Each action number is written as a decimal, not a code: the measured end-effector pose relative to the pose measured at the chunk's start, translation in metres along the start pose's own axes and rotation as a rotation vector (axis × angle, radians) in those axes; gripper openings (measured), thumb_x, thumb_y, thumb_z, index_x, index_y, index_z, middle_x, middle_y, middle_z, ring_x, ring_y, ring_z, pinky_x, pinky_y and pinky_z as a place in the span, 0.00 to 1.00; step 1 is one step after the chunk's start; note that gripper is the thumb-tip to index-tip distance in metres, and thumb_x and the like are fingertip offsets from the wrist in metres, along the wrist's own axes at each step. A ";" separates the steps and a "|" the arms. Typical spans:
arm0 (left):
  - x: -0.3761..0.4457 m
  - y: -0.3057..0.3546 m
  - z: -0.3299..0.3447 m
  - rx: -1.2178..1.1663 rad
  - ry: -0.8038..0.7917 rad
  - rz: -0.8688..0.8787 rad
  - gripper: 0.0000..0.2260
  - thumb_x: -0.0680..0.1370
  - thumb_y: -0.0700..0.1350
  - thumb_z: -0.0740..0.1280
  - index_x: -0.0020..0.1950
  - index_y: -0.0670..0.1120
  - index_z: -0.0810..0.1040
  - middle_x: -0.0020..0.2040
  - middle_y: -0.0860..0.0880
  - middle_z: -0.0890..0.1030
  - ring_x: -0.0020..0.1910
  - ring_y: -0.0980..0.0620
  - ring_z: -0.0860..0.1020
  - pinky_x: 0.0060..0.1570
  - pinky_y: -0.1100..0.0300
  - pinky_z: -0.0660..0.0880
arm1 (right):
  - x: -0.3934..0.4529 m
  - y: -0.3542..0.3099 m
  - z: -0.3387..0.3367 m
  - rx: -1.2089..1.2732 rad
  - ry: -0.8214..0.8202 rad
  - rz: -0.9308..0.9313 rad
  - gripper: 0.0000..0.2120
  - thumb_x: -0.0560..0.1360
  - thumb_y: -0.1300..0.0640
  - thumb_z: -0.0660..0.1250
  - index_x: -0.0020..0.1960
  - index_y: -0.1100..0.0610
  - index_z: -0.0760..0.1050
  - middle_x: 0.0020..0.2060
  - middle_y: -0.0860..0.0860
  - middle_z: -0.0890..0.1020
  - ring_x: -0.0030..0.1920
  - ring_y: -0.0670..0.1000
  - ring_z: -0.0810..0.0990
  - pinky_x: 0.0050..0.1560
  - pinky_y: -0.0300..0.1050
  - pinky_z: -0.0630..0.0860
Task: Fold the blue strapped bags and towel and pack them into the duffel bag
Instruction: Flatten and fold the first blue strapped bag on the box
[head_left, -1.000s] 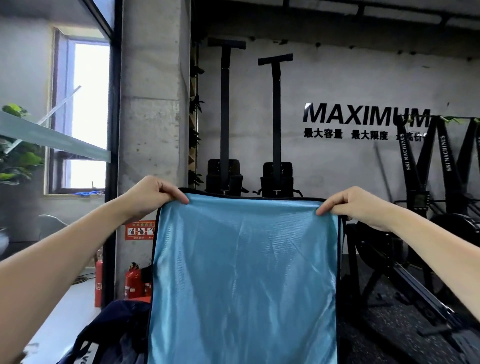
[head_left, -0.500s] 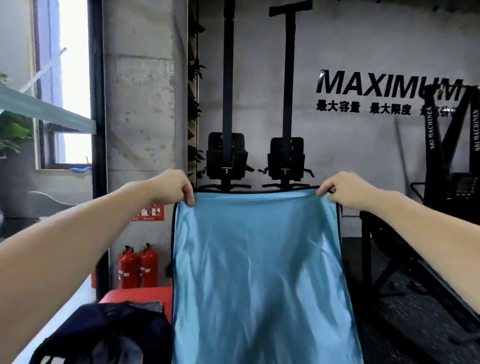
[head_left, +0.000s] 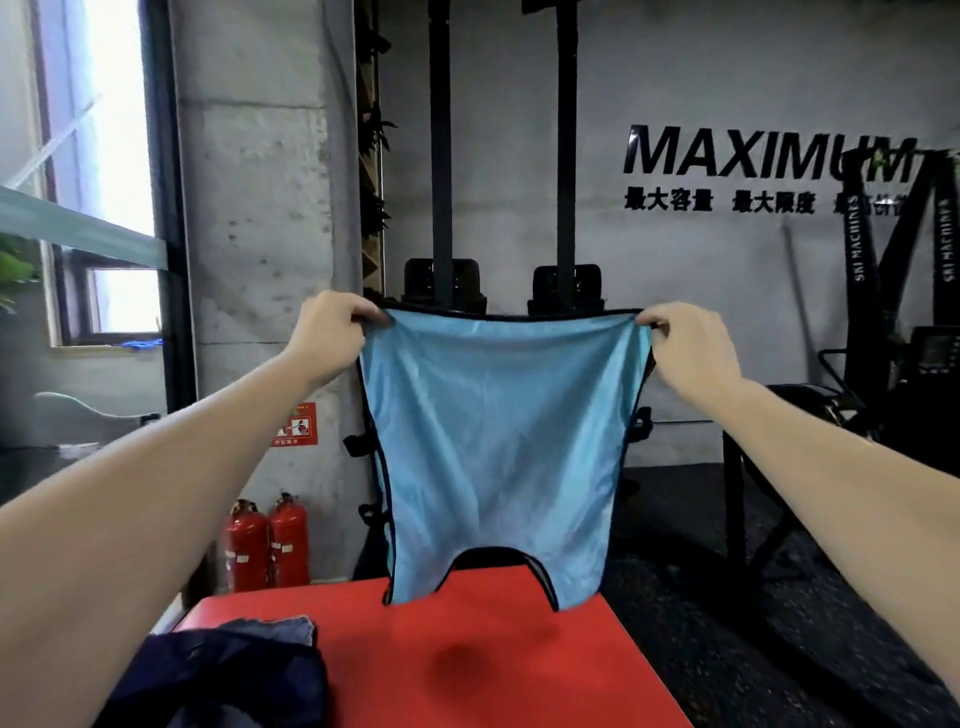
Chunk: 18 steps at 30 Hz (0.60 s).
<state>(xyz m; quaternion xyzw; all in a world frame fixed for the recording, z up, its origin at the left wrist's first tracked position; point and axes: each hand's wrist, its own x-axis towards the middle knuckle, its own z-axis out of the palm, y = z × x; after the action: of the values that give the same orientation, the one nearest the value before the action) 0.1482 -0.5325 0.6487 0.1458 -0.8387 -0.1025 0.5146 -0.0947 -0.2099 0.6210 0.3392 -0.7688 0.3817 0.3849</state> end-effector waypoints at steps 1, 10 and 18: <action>-0.014 0.004 -0.002 -0.019 -0.007 0.000 0.24 0.72 0.25 0.56 0.52 0.44 0.87 0.52 0.49 0.85 0.52 0.53 0.80 0.61 0.64 0.71 | -0.013 0.002 -0.001 0.061 -0.001 0.020 0.17 0.78 0.66 0.59 0.58 0.55 0.83 0.56 0.52 0.84 0.53 0.57 0.82 0.58 0.50 0.78; -0.236 0.001 0.004 -0.118 -0.314 -0.101 0.24 0.69 0.24 0.58 0.44 0.48 0.87 0.45 0.56 0.84 0.48 0.58 0.81 0.51 0.76 0.70 | -0.220 0.016 -0.040 0.502 -0.237 0.330 0.11 0.74 0.67 0.72 0.44 0.51 0.81 0.42 0.50 0.85 0.34 0.38 0.82 0.30 0.38 0.79; -0.447 0.016 0.010 -0.332 -0.409 -0.433 0.21 0.71 0.27 0.61 0.33 0.52 0.82 0.34 0.49 0.83 0.29 0.52 0.73 0.32 0.58 0.67 | -0.403 0.058 -0.072 0.266 -0.574 0.411 0.19 0.69 0.72 0.66 0.35 0.47 0.75 0.29 0.50 0.79 0.27 0.44 0.70 0.32 0.44 0.73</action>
<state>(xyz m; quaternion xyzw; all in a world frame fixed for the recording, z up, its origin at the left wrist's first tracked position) 0.3285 -0.3612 0.2766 0.2113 -0.8460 -0.3717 0.3185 0.0727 -0.0292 0.2888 0.3181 -0.8412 0.4366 0.0217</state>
